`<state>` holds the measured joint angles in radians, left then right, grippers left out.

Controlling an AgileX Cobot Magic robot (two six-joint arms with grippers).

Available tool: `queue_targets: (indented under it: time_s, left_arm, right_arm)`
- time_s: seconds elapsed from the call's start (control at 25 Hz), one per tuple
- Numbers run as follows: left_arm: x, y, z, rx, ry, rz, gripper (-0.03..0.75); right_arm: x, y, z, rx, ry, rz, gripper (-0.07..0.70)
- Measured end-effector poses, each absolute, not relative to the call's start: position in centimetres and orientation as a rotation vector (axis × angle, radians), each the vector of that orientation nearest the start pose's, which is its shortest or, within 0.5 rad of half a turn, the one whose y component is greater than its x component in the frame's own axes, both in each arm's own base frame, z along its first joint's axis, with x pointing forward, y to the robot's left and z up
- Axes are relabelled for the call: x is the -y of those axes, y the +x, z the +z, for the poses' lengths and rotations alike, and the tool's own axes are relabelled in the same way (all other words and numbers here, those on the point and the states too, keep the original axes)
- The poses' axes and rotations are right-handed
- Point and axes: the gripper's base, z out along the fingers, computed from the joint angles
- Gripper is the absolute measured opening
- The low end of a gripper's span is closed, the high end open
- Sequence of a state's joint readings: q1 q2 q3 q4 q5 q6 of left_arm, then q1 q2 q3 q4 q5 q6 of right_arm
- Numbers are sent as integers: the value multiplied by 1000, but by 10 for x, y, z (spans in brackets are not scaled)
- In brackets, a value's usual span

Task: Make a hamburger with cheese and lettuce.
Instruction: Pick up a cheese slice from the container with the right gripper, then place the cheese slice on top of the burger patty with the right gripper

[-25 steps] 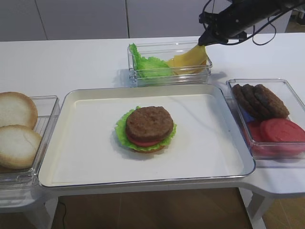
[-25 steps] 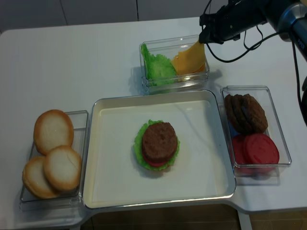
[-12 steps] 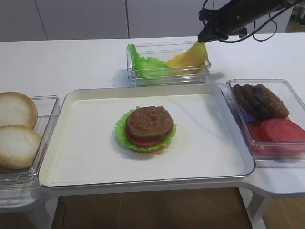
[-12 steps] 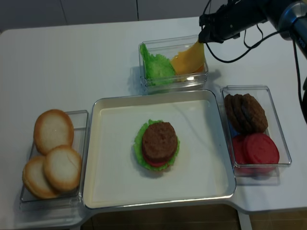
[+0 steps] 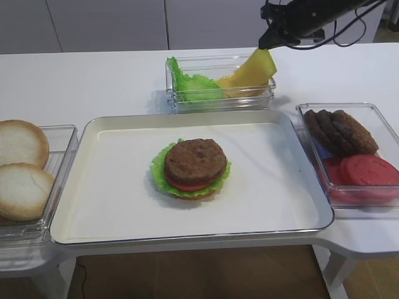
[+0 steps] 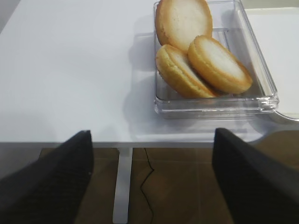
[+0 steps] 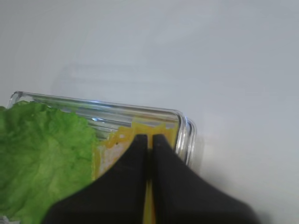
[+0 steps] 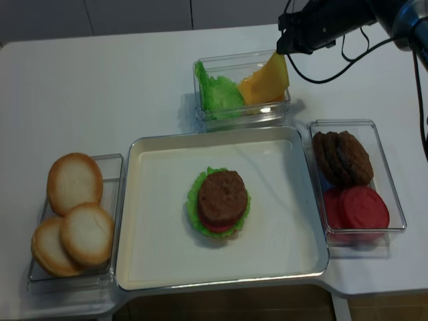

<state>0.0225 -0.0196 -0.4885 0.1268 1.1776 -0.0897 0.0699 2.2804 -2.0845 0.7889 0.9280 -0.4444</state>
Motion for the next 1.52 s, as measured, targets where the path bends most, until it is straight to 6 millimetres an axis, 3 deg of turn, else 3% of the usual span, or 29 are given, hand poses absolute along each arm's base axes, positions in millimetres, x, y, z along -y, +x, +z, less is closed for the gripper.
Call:
queue_targets:
  time_s: [0.84,1.24,1.52]
  left_arm:
    - [-10,-12,265,-2144,-136,115,580]
    - [-10,-12,265,-2144,-137,114,580]
    - [-10,-12,265,-2144,-137,114,580]
  right_arm:
    - [-82,459,354,-2285,-372,704,8]
    - [-77,400,399,-2254,-396,671,8]
    - [-81,351,405,-2283,-420,686,8]
